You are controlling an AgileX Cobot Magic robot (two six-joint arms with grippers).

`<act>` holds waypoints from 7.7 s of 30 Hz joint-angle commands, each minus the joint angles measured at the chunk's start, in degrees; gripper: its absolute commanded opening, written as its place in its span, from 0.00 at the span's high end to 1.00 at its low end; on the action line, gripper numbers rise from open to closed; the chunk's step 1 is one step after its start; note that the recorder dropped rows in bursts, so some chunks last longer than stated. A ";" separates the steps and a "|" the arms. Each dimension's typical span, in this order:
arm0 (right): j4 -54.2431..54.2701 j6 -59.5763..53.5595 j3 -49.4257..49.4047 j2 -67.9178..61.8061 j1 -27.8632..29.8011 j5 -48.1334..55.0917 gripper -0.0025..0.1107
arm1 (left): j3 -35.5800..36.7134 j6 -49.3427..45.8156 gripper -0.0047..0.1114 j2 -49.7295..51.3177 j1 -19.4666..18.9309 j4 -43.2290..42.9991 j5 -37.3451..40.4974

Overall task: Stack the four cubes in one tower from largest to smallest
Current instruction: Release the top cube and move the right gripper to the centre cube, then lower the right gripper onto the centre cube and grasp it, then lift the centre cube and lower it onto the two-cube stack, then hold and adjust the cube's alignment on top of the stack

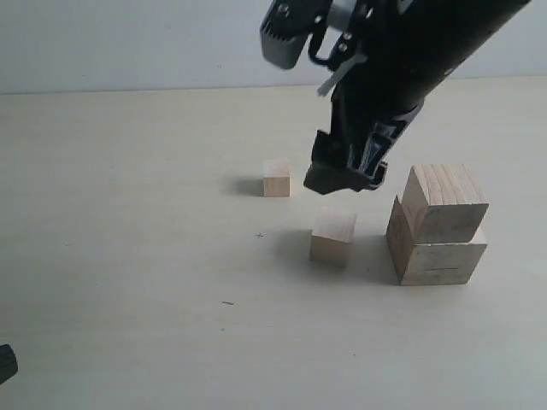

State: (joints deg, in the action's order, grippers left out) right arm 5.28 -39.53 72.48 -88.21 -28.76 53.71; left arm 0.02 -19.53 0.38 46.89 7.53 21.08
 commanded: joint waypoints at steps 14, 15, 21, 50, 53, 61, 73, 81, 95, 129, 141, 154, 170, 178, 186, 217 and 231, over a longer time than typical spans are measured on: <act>0.35 -11.36 1.62 -15.21 1.34 -0.56 0.23 | -0.02 0.21 0.96 -0.38 -0.09 0.19 -0.35; 0.35 -11.49 1.62 -15.65 1.57 -0.94 0.23 | -0.02 0.21 0.96 -0.38 -0.09 0.19 -0.35; 0.13 -11.49 1.76 -17.69 3.61 -1.99 0.23 | -0.02 0.21 0.96 -0.38 -0.09 0.19 -0.35; -1.18 -8.11 6.16 -24.58 4.90 0.18 0.23 | -0.02 0.21 0.96 -0.38 -0.09 0.19 -0.35; -1.28 -8.11 6.16 -25.51 4.90 -0.09 0.23 | -0.02 0.21 0.96 -0.38 -0.09 0.19 -0.35; -2.65 -7.10 6.16 -26.99 5.13 -1.13 0.23 | -0.02 0.21 0.96 -0.38 -0.09 0.19 -0.35; -2.28 -0.96 6.16 -27.78 5.24 -1.13 0.48 | -0.02 0.21 0.96 -0.38 -0.09 0.19 -0.35; -2.62 11.34 9.46 -24.24 4.46 -0.39 0.69 | -0.02 0.21 0.96 -0.38 -0.09 0.19 -0.35; -8.77 42.87 19.79 -2.56 4.63 16.25 0.70 | -0.02 0.21 0.96 -0.38 -0.09 0.19 -0.35; -8.21 51.75 -2.03 6.93 13.52 16.25 0.67 | -0.02 0.21 0.96 -0.38 -0.09 0.19 -0.35; -8.38 54.40 -2.03 4.76 13.52 16.25 0.66 | -0.02 0.21 0.96 -0.38 -0.09 0.19 -0.35; -8.79 60.41 -2.03 3.33 13.52 13.58 0.66 | -0.02 0.21 0.96 -0.38 -0.09 0.19 -0.35; -10.78 57.21 -0.58 2.39 13.52 13.89 0.66 | -0.02 0.21 0.96 -0.38 -0.09 0.19 -0.35; -10.78 56.55 -0.58 1.20 13.52 14.18 0.66 | -0.02 0.21 0.96 -0.38 -0.09 0.19 -0.35; -10.30 56.34 -0.58 1.07 13.52 14.06 0.66 | -0.02 0.21 0.96 -0.38 -0.09 0.19 -0.35; -9.95 56.34 1.77 -0.61 13.41 16.09 0.66 | -0.02 0.21 0.96 -0.38 -0.09 0.19 -0.35; -8.86 57.32 1.77 -0.61 13.41 16.09 0.66 | -0.02 0.21 0.96 -0.38 -0.09 0.19 -0.35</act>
State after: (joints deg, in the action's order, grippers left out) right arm -3.68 17.56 73.87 -88.85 -15.57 70.08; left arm 0.02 -19.53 0.38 46.89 7.53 21.08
